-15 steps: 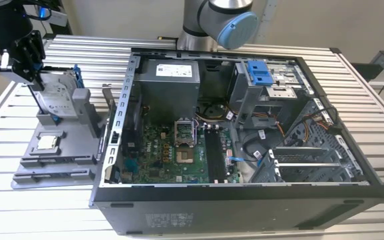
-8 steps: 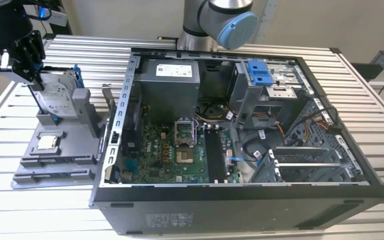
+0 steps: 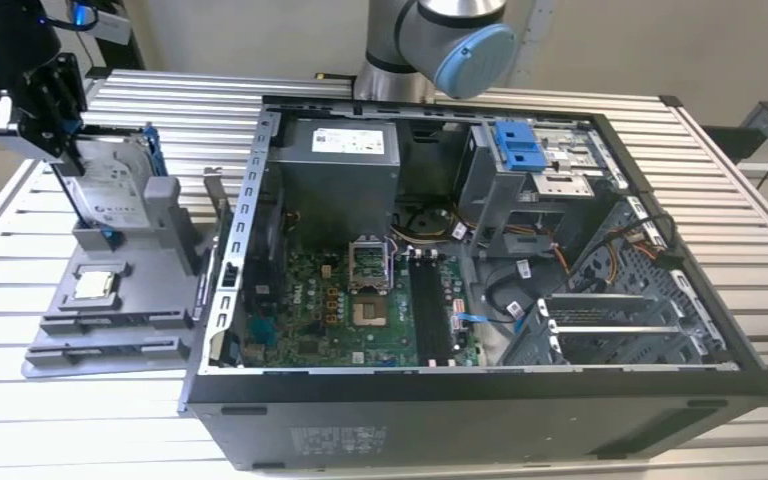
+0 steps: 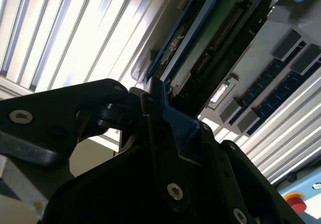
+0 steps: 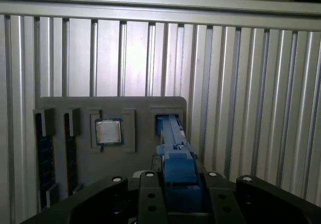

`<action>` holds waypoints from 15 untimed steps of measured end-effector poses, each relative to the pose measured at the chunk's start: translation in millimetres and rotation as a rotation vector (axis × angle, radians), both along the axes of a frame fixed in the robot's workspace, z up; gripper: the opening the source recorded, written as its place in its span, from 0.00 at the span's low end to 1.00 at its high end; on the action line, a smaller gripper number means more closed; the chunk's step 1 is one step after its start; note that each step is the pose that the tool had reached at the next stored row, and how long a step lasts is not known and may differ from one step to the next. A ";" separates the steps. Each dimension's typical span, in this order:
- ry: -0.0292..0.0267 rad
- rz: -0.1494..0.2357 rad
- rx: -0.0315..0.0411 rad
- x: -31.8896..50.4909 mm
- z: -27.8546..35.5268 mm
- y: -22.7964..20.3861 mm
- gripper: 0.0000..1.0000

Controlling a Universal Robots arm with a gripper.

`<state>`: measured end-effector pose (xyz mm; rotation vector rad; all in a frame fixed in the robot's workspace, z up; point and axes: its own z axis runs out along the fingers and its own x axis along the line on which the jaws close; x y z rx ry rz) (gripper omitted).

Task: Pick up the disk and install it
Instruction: 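Pick up the disk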

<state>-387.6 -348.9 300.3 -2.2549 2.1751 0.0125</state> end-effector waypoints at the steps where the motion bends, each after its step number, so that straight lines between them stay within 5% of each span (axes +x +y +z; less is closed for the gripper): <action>1: 0.0000 0.000 0.0000 -0.4 2.1 0.0 0.00; 5: -0.0035 0.000 0.0006 -2.2 6.0 0.0 0.00; 12: -0.0050 0.000 0.0004 -7.1 29.1 0.0 0.00; 15: -0.0072 0.000 0.0005 -8.0 33.7 0.0 0.00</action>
